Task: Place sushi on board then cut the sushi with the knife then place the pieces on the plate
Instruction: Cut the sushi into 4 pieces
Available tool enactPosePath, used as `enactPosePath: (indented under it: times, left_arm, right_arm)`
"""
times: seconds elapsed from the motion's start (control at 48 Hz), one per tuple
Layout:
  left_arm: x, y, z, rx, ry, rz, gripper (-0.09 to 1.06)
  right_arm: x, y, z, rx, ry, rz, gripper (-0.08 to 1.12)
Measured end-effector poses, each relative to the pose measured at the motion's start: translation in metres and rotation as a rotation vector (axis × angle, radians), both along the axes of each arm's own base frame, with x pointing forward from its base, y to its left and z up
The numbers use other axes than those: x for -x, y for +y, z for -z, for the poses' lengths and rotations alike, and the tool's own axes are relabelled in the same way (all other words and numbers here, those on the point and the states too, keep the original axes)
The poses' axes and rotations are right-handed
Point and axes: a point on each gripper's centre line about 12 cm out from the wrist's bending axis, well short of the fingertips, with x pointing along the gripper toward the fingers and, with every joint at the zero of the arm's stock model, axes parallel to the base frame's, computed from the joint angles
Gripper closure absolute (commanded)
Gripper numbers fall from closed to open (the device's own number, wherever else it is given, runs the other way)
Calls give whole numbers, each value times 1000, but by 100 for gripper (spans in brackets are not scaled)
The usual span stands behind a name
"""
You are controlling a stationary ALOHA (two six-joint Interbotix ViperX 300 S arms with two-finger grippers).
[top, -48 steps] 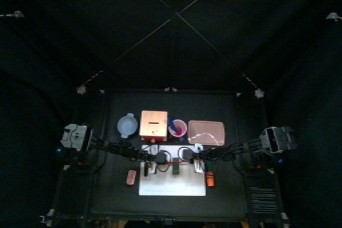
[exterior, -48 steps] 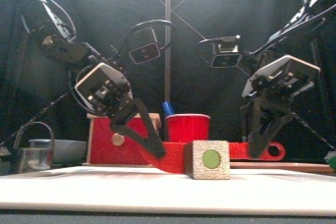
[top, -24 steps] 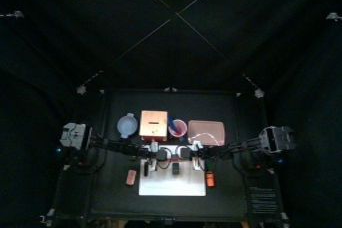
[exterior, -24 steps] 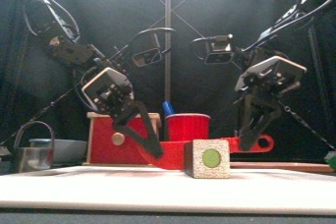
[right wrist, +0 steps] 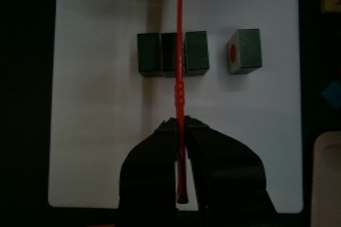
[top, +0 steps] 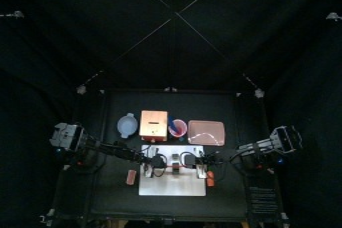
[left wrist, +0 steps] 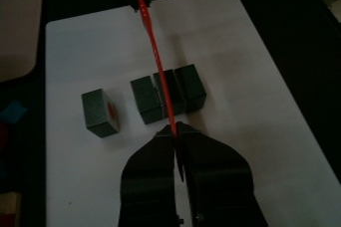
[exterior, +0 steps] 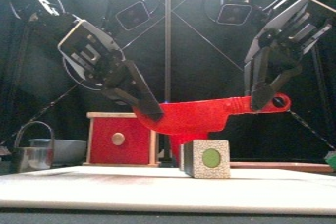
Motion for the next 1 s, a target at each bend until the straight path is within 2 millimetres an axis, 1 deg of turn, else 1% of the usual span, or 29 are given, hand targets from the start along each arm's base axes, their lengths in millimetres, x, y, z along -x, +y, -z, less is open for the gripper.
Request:
enactPosePath:
  times: [0.167,0.354,0.438,0.646,1.0]
  left_arm:
    - [0,0,1,0,0,0,67]
    - [-7,0,13,2,14,-4,67]
    - [-9,0,12,1,8,-3,67]
    - [-9,0,11,2,6,-3,67]
    - [-8,-6,11,7,7,7,67]
  right_arm:
    - [2,-2,3,7,8,-2,72]
    - [9,-6,12,11,36,11,72]
    - [10,-7,13,10,39,12,72]
    - [10,-6,13,8,41,14,72]
    - [10,-7,13,12,39,11,72]
